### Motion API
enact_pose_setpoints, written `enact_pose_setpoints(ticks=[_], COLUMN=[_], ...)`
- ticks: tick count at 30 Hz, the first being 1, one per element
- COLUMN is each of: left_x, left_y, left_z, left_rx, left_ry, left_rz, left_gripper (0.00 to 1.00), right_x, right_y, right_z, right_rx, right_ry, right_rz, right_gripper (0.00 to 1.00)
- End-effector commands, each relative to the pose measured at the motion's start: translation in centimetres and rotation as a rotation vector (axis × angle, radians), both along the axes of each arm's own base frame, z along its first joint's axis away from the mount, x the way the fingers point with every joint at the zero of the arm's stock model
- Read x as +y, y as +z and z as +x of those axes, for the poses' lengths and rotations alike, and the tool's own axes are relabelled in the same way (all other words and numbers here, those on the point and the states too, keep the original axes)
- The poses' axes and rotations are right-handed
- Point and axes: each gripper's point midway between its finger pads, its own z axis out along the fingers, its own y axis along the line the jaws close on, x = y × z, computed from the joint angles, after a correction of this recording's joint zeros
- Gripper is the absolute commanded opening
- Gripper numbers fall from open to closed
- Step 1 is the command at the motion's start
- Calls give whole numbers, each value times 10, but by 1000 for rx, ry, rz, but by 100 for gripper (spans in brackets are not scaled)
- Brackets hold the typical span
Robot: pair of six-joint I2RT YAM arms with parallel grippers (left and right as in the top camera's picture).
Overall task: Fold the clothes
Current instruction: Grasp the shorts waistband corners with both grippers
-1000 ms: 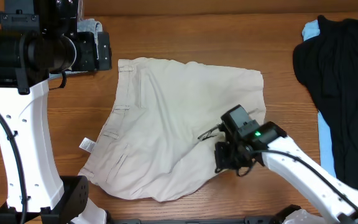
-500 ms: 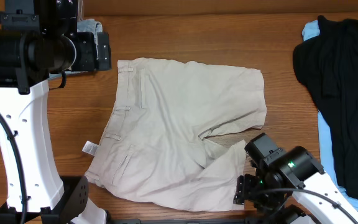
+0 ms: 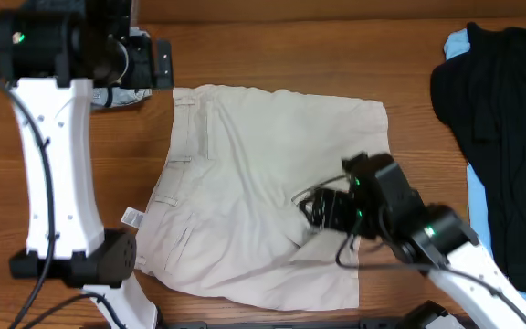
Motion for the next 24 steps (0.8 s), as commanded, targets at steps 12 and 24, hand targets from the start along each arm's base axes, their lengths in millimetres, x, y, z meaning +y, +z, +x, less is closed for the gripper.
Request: enact_pose_setpoints(ticks=[12,24], left_x=[-21,-73], left_y=[-92,-213], left_z=[51,58], left_rx=[178,458], left_ry=[-103,-218], left_rz=[-9,-14], left_gripper=[100,99], right_x=[-99,-114], right_y=[-85,-135], right_z=[173,153], right_rx=[78,232], right_ry=[-97,-1], right_rz=[-287,-369], right_gripper=[88,87])
